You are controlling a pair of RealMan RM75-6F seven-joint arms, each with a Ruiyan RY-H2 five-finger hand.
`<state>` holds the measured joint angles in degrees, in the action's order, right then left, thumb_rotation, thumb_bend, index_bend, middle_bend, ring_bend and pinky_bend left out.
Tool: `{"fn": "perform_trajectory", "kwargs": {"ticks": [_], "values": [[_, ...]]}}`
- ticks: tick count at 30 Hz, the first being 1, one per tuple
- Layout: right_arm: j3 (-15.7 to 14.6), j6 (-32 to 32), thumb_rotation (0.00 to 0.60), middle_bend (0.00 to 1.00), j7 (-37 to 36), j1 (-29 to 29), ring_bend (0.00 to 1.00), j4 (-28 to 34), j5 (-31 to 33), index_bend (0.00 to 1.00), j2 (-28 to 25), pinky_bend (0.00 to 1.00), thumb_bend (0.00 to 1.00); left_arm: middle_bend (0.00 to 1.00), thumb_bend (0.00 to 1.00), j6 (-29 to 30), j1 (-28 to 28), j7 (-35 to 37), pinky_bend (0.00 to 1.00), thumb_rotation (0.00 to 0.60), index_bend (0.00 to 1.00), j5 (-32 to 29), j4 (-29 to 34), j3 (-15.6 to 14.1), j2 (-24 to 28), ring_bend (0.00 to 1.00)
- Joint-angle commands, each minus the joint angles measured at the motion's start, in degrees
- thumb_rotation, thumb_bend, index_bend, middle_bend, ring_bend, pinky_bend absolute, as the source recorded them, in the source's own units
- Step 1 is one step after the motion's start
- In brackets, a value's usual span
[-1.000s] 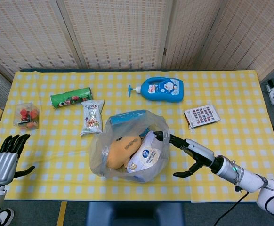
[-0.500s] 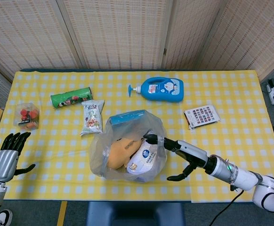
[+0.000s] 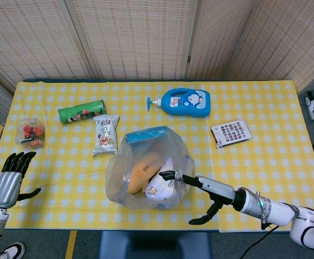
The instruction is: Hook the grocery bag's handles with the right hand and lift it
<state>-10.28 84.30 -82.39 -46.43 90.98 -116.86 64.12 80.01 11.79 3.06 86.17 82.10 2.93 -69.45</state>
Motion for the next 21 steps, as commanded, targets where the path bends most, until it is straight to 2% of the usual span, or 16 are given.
{"fn": "perform_trajectory", "kwargs": {"ticks": [1, 21], "values": [[0.4, -1.5, 0.600, 0.00, 1.1, -0.4, 0.00, 0.1, 1.6, 0.00, 0.5, 0.00, 0.26, 0.14, 0.14, -0.2, 0.1, -0.1, 0.00, 0.600, 0.01, -0.2, -0.1, 0.0, -0.1, 0.09], [2.2, -9.3, 0.600, 0.00, 0.8, -7.8, 0.00, -0.5, 3.0, 0.00, 5.3, 0.00, 0.26, 0.14, 0.14, -0.7, 0.2, 1.7, 0.00, 0.600, 0.02, -2.0, -0.9, 0.9, 0.3, 0.09]]}}
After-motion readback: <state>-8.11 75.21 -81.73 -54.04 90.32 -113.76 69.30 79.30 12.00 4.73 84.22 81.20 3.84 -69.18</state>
